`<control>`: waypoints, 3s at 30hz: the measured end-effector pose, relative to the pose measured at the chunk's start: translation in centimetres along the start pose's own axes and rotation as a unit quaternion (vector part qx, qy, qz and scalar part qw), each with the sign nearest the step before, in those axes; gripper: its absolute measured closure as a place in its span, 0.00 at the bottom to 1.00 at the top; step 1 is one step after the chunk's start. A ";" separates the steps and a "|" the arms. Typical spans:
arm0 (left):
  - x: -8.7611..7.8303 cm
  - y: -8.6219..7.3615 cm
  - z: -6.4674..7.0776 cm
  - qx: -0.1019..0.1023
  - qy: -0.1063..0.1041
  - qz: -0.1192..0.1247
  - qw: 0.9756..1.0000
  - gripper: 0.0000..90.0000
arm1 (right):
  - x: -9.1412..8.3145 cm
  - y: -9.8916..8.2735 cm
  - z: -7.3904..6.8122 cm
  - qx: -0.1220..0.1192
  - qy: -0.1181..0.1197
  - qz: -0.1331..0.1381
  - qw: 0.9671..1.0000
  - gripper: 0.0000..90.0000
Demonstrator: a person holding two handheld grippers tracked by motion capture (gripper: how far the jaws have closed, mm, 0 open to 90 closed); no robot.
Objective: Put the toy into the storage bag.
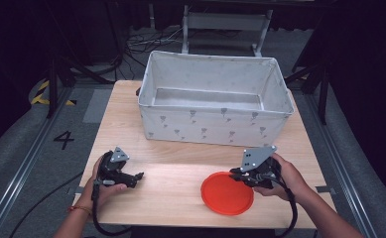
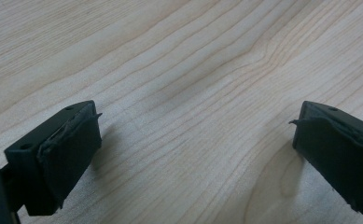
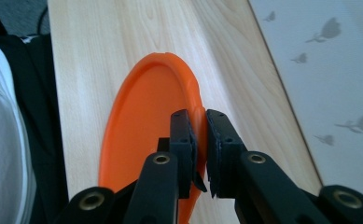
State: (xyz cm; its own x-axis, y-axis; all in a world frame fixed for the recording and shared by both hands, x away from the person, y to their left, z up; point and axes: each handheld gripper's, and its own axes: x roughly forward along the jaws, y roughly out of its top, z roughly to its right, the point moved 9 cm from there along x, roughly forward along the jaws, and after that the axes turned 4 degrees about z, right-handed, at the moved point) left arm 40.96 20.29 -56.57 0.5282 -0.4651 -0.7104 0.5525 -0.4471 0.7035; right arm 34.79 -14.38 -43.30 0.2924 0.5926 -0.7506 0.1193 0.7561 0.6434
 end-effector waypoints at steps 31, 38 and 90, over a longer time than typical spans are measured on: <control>-0.1 -0.1 0.0 -0.004 0.001 -0.003 1.000 0.01 | -8.4 2.0 4.4 0.007 -0.072 -0.004 0.997 0.91; 0.0 0.0 0.1 -0.002 -0.003 0.000 1.000 0.02 | -9.8 2.9 5.4 0.008 -0.081 -0.001 0.997 0.91; 0.0 0.0 0.1 -0.003 -0.001 0.000 1.000 0.01 | -15.6 11.7 20.7 0.054 -0.177 0.017 0.983 0.91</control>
State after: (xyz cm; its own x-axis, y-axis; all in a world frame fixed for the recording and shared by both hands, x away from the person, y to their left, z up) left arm 40.90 20.27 -56.59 0.5262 -0.4672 -0.7105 0.5561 -0.4431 0.7032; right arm 51.31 -20.49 -20.94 0.6072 0.4695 -0.6410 0.1976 0.6921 0.6942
